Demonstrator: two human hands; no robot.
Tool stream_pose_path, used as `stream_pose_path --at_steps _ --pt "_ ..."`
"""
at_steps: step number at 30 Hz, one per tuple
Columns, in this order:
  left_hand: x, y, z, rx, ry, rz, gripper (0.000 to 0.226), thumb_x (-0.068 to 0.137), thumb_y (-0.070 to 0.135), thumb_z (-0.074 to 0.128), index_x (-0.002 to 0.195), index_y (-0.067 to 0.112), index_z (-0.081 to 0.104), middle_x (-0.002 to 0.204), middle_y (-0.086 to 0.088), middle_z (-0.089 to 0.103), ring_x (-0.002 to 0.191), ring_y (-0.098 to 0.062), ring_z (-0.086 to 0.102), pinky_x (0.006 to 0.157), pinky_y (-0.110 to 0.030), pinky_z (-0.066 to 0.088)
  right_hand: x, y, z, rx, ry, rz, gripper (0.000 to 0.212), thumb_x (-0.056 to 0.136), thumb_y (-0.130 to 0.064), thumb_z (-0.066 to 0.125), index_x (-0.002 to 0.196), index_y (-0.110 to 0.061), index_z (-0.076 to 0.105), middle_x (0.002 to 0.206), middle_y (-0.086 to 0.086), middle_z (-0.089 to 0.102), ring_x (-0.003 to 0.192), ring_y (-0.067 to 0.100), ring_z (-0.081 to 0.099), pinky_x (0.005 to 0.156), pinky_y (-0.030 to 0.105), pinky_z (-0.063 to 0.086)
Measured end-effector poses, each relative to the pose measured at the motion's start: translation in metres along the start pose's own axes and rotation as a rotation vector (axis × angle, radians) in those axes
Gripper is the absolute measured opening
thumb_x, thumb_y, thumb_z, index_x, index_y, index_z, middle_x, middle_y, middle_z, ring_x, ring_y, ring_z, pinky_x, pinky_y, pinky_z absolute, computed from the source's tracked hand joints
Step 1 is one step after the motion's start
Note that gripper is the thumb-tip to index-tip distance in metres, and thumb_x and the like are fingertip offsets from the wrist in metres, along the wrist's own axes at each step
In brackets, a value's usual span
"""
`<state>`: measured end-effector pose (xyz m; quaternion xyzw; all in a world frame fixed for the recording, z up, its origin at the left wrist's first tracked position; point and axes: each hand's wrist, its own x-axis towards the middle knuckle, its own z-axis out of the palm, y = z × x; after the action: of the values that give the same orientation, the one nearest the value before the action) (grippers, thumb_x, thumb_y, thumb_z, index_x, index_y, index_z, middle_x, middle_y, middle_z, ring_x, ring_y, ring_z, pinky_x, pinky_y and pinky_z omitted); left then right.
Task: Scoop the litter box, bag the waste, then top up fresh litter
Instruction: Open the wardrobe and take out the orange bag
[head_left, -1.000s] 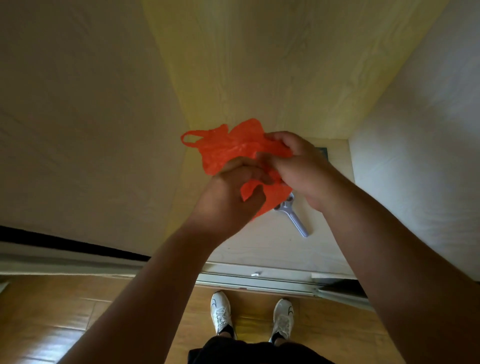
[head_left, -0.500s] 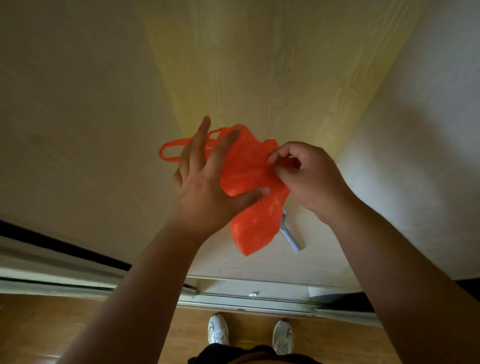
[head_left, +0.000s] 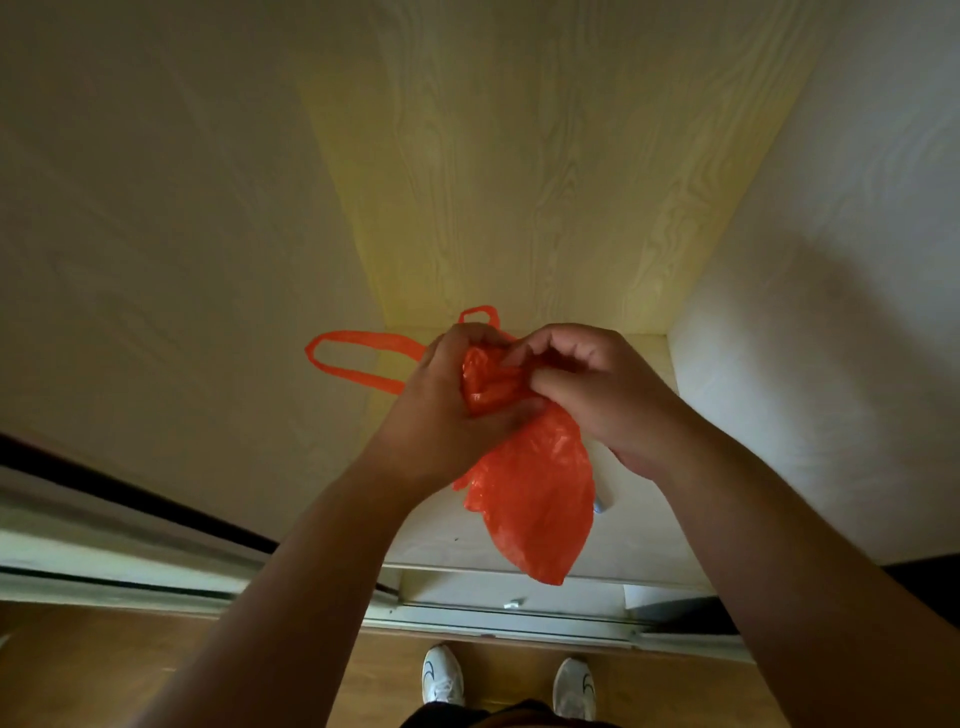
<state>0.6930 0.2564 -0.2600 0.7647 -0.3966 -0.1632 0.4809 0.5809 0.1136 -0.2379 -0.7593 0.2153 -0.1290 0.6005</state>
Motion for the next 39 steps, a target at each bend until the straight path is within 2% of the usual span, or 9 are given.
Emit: stream_pose_path --at_steps 4,7,12,17,22,26,32,35,39 --pt "0.003 -0.004 -0.005 -0.001 0.116 -0.011 0.043 0.083 0.016 0.079 0.118 0.032 0.060 0.122 0.006 0.064 0.111 -0.014 0.065 0.093 -0.047 0.058 -0.004 -0.002 -0.001 0.074 -0.049 -0.042 0.032 0.092 -0.012 0.068 0.110 -0.038 0.076 0.128 -0.016 0.066 0.122 0.006 0.060 0.103 0.038 0.050" --pt "0.009 0.003 -0.011 -0.126 0.241 -0.054 0.035 0.088 0.008 0.069 0.114 0.030 0.064 0.118 0.010 0.068 0.106 -0.005 0.069 0.088 -0.039 0.060 -0.009 -0.008 -0.006 0.004 -0.135 -0.003 0.056 0.089 -0.040 0.075 0.135 -0.061 0.051 0.148 -0.027 0.042 0.137 0.004 0.043 0.104 0.038 0.047" --pt "0.012 0.028 -0.013 -0.368 0.247 -0.088 0.033 0.088 0.003 0.064 0.107 0.030 0.069 0.098 0.005 0.077 0.091 -0.016 0.076 0.075 -0.035 0.064 -0.013 -0.011 -0.003 0.045 -0.177 0.070 0.072 0.086 -0.048 0.074 0.141 -0.070 0.032 0.138 -0.029 0.048 0.121 0.004 0.058 0.098 0.044 0.056" --pt "0.010 0.036 -0.007 -0.554 0.162 -0.159 0.018 0.076 0.010 0.065 0.091 0.016 0.073 0.100 -0.018 0.074 0.096 -0.039 0.073 0.086 -0.065 0.059 -0.013 -0.012 -0.002 -0.012 -0.071 -0.047 0.052 0.093 -0.028 0.071 0.134 -0.053 0.052 0.121 -0.020 0.064 0.100 0.000 0.068 0.089 0.040 0.061" --pt "0.007 0.042 -0.003 -0.618 0.051 -0.220 0.087 0.063 0.066 0.089 0.137 0.034 0.058 0.144 0.001 0.061 0.132 -0.023 0.062 0.108 -0.055 0.050 -0.009 -0.019 0.003 -0.086 0.072 -0.060 0.030 0.090 -0.010 0.063 0.110 -0.032 0.063 0.098 -0.009 0.073 0.084 0.006 0.072 0.082 0.046 0.061" --pt "0.009 0.055 -0.003 -0.439 0.070 -0.173 0.039 0.094 0.056 0.065 0.120 0.029 0.072 0.117 0.011 0.076 0.113 -0.013 0.071 0.104 -0.051 0.055 -0.008 -0.019 0.006 -0.131 0.097 -0.058 0.025 0.090 -0.013 0.062 0.106 -0.032 0.062 0.092 -0.009 0.072 0.082 0.006 0.070 0.076 0.039 0.060" --pt "0.021 0.048 -0.012 -0.053 0.381 -0.006 0.010 0.105 0.019 0.056 0.105 0.029 0.059 0.091 0.026 0.069 0.084 0.003 0.065 0.072 -0.021 0.054 -0.007 -0.010 0.013 0.095 0.086 0.104 0.056 0.081 -0.043 0.075 0.131 -0.048 0.050 0.131 -0.019 0.056 0.116 0.008 0.059 0.089 0.038 0.057" --pt "0.022 0.048 -0.019 -0.113 0.502 0.057 0.039 0.103 0.005 0.049 0.121 0.038 0.060 0.104 0.021 0.064 0.101 -0.002 0.063 0.090 -0.022 0.053 -0.010 -0.002 0.008 0.317 -0.113 0.381 0.089 0.064 -0.071 0.080 0.141 -0.065 0.035 0.150 -0.014 0.047 0.132 0.024 0.053 0.104 0.060 0.047" --pt "0.022 0.043 -0.011 -0.154 0.402 -0.077 0.038 0.095 0.023 0.050 0.125 0.042 0.065 0.125 0.006 0.060 0.123 -0.015 0.061 0.107 -0.044 0.051 -0.009 -0.006 0.007 0.678 -0.206 0.350 0.061 0.086 -0.059 0.069 0.142 -0.044 0.050 0.133 -0.001 0.068 0.118 0.030 0.068 0.086 0.051 0.058"
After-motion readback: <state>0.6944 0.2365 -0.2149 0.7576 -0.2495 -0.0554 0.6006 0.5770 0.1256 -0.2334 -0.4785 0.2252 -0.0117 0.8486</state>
